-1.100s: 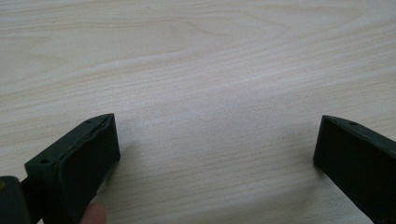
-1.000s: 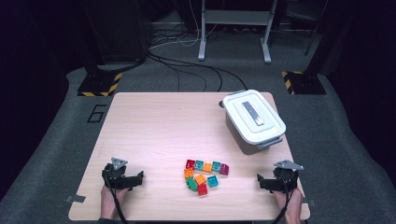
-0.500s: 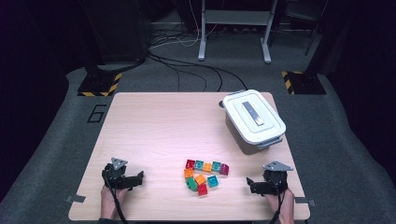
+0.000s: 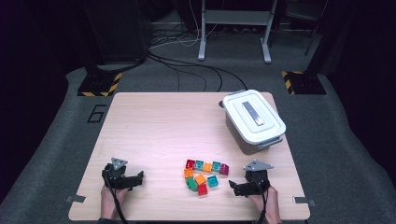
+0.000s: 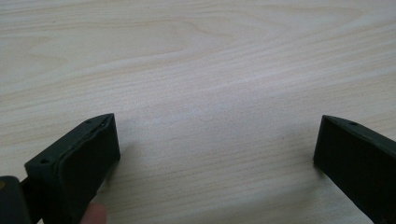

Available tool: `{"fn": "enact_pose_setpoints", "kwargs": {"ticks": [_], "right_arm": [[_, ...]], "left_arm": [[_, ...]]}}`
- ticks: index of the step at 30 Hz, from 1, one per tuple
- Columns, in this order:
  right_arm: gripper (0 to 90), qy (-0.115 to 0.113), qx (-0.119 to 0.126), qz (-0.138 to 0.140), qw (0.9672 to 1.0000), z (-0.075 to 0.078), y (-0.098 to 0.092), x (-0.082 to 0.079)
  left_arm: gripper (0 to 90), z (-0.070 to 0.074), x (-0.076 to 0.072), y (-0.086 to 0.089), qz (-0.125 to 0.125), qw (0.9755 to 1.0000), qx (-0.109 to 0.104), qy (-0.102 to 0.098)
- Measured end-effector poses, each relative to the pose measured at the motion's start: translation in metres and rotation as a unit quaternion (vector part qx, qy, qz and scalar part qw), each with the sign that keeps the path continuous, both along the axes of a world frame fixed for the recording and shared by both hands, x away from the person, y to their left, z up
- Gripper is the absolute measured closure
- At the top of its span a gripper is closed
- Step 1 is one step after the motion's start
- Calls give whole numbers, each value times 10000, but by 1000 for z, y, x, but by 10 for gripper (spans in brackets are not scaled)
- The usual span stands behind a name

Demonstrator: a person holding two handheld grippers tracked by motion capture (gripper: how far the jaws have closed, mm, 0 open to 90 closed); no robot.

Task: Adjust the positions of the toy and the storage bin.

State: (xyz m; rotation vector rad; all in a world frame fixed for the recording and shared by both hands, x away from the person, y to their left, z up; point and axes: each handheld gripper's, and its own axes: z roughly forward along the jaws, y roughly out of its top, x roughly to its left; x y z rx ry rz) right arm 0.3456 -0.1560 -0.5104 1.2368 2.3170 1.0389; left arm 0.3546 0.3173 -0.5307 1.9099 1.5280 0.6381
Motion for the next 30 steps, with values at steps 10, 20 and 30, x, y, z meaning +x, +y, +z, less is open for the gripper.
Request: {"fn": "enact_pose_setpoints", "kwargs": {"ticks": [10,20,30], "right_arm": [[32,43,-53,512,9987,2,30,8],[35,199,-38,986,9949,-4,48,22],[31,160,-127,1160,9930,-5,64,21]], "left_arm": [[0,0,0,0,-1,10000,0,1],[0,0,0,0,-2,10000,1,4],[0,0,0,0,-21,10000,-10,7]]}}
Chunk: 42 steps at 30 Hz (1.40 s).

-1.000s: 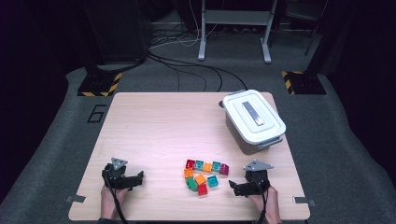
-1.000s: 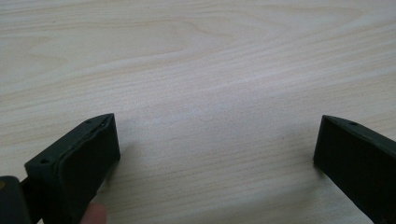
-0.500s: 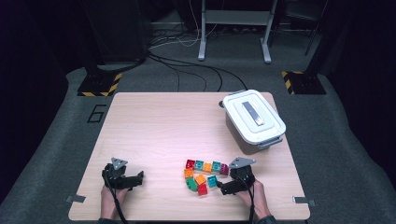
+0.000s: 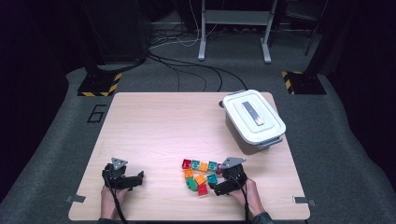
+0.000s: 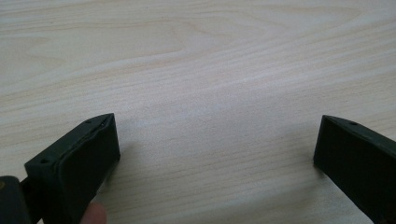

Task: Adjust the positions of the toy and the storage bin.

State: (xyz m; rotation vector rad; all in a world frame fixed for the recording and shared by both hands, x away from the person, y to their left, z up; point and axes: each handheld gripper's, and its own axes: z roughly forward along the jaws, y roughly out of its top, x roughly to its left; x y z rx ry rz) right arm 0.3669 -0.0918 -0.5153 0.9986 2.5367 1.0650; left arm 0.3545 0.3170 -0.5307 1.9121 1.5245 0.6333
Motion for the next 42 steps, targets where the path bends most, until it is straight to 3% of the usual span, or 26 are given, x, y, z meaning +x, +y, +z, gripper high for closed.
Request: {"fn": "enact_pose_setpoints", "kwargs": {"ticks": [22,26,30,33,42], "right_arm": [[40,-230,-117,507,9984,1,44,-11],[43,-335,-68,426,9985,6,38,-12],[53,-273,107,197,9994,13,16,-17],[55,-196,26,208,9996,11,10,-22],[58,-91,-103,432,9990,1,25,-33]], "left_arm": [[0,0,0,0,16,10000,-21,-13],[0,0,0,0,17,10000,-21,-14],[0,0,0,0,15,10000,-18,-12],[0,0,0,0,11,10000,-14,-8],[0,0,0,0,19,10000,-23,-16]]}}
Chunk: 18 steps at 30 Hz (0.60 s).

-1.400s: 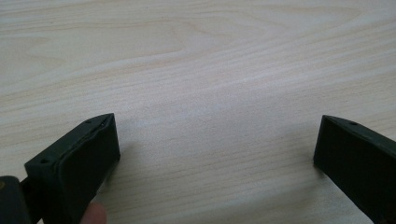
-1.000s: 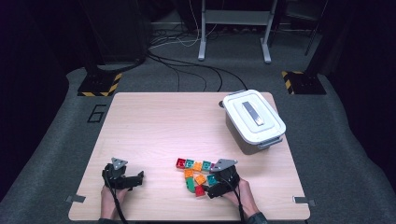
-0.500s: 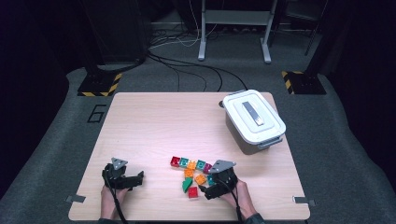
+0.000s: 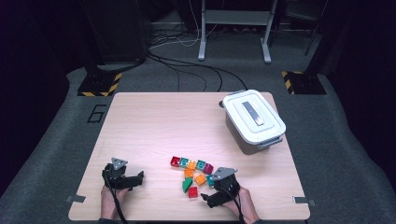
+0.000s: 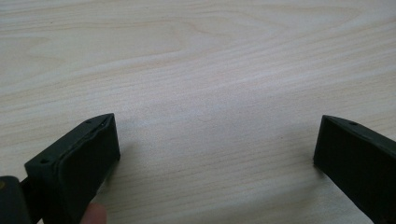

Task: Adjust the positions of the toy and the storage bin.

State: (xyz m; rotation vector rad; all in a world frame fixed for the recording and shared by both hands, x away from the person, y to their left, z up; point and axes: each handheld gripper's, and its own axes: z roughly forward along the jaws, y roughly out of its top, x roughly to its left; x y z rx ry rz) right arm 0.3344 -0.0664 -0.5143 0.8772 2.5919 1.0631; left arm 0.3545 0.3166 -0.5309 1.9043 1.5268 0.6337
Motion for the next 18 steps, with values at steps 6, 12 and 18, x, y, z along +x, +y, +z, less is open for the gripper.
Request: {"fn": "enact_pose_setpoints", "kwargs": {"ticks": [6,12,18], "right_arm": [[57,6,-29,169,9999,-3,17,3],[59,13,-4,252,9997,-3,34,6],[69,30,-15,342,9994,-6,52,10]], "left_arm": [[0,0,0,0,-6,10000,5,5],[0,0,0,0,-11,10000,10,8],[0,0,0,0,-8,10000,6,6]]}}
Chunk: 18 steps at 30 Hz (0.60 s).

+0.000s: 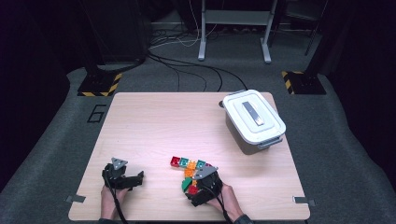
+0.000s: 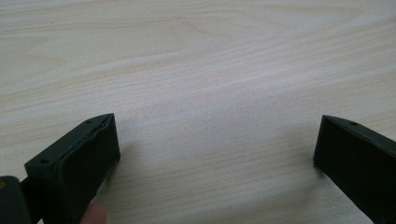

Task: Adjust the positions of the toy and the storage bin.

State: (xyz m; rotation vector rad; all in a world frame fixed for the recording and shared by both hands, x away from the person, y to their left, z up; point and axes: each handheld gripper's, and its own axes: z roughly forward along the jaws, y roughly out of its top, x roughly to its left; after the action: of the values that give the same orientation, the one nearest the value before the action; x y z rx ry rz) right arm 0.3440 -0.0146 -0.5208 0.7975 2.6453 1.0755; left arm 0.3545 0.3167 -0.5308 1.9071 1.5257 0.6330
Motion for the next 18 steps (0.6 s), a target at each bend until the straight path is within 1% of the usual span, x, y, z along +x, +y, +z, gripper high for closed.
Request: {"fn": "enact_pose_setpoints", "kwargs": {"ticks": [2,3,5,6,9,11,15,18], "right_arm": [[66,-9,-14,66,10000,0,5,1],[62,-53,-35,116,9999,1,6,2],[62,-118,64,83,9999,6,4,2],[62,-138,73,77,9998,9,2,1],[61,-283,197,-38,9994,17,-14,-2],[61,-331,235,-231,9989,23,-31,-2],[63,-297,192,-605,9975,21,-60,8],[68,-325,106,-729,9968,18,-73,15]], "left_arm": [[0,0,0,0,3,10000,-2,-2],[0,0,0,0,0,10000,1,0],[0,0,0,0,0,10000,0,-1],[0,0,0,0,1,10000,0,-1],[0,0,0,0,0,10000,1,-1],[0,0,0,0,2,10000,-1,-1],[0,0,0,0,-8,10000,13,9],[0,0,0,0,-12,10000,17,11]]}}
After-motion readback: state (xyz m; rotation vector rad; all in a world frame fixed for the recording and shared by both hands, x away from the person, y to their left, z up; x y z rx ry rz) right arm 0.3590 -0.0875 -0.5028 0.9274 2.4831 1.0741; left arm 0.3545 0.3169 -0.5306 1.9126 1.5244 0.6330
